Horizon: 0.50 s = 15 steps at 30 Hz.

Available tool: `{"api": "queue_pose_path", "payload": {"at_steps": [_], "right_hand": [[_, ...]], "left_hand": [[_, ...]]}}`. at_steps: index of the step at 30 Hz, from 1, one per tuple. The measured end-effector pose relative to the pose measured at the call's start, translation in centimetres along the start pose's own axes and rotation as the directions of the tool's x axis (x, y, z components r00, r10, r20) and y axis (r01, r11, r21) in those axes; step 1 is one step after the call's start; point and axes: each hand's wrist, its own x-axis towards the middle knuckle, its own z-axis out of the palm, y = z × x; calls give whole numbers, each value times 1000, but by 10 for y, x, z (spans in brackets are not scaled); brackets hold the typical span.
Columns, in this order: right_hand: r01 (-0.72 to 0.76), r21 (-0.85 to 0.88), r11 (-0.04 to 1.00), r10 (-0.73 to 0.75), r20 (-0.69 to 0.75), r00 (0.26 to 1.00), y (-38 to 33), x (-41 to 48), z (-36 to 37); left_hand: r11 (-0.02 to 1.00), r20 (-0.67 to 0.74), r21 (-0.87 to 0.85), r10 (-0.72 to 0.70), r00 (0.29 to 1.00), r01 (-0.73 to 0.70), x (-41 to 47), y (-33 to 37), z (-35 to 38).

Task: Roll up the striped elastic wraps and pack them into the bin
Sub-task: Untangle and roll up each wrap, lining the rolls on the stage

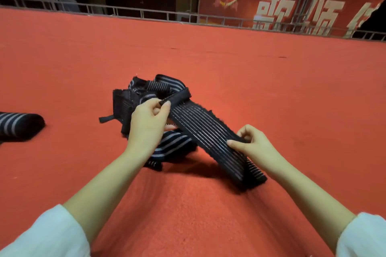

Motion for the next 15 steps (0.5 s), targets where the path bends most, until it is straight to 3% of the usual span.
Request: {"api": "queue_pose_path", "payload": {"at_steps": [2, 5, 10, 15], "right_hand": [[64, -35, 997, -66, -44, 997, -13, -5, -1], [214, 50, 976, -210, -74, 975, -55, -14, -2], [341, 232, 911, -364, 64, 929, -146, -30, -1], [456, 327, 828, -511, 104, 853, -221, -62, -6]], "left_hand": [[999, 50, -45, -4, 999, 6, 1, 11, -6], [995, 175, -37, 92, 980, -87, -7, 33, -15], [986, 229, -60, 168, 959, -158, -17, 92, -50], [946, 245, 31, 307, 920, -324, -38, 161, -113]]}}
